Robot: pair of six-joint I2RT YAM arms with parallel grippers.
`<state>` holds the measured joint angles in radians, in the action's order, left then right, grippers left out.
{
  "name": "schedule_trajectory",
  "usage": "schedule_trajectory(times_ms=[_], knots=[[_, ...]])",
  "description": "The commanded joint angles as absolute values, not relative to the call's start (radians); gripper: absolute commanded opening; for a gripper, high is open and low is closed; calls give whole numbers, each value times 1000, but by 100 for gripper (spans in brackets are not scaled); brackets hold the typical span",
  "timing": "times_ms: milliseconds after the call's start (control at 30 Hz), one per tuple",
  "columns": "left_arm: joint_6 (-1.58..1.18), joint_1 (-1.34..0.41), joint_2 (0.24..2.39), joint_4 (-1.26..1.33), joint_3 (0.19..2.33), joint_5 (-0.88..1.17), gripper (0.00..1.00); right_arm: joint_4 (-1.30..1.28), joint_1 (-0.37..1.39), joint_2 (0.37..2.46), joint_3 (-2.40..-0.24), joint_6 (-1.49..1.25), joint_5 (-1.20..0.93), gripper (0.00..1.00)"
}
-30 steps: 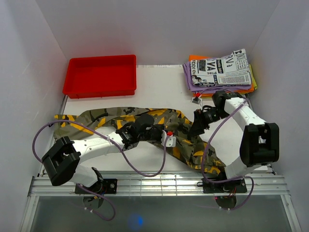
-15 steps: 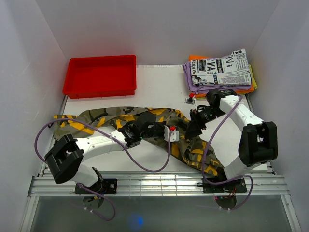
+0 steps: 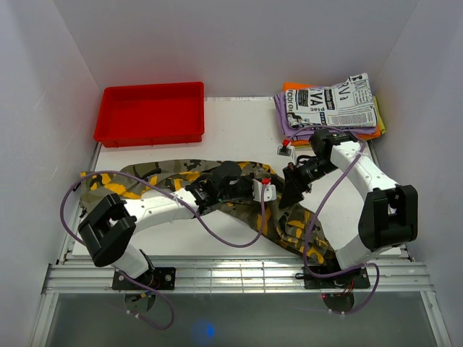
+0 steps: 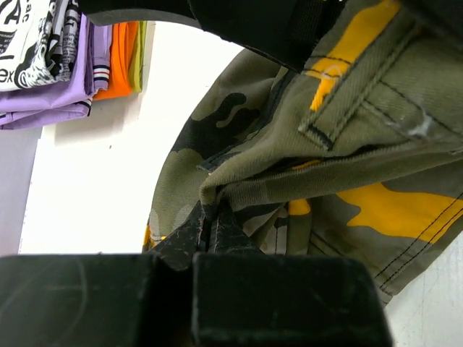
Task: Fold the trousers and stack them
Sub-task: Flatten the trousers out
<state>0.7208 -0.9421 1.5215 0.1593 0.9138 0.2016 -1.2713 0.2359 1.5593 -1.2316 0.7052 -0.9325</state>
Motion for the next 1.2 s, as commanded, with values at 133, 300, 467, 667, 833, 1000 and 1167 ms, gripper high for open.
schedule_trajectory(times_ms=[133, 300, 467, 667, 833, 1000, 1167], knots=[[709, -933, 1494, 183, 939, 183, 0, -1252, 203, 1575, -1291, 658, -946, 45], [692, -933, 1483, 132, 952, 176, 18, -1307, 131, 1603, -1419, 687, -922, 8], [540, -919, 1431, 9, 1014, 127, 64, -1310, -43, 1577, -1593, 727, -754, 8], [294, -763, 1373, -280, 1135, 204, 72, -1223, -149, 1589, -1514, 922, -430, 8], [212, -528, 1384, -517, 1192, 265, 72, -962, -234, 1629, -1370, 954, -214, 8], [264, -229, 1394, -705, 1195, 321, 72, -786, -302, 1715, -1370, 1018, -52, 8], [414, 48, 1408, -840, 1163, 356, 72, -681, -333, 1755, -1397, 1089, 31, 8]])
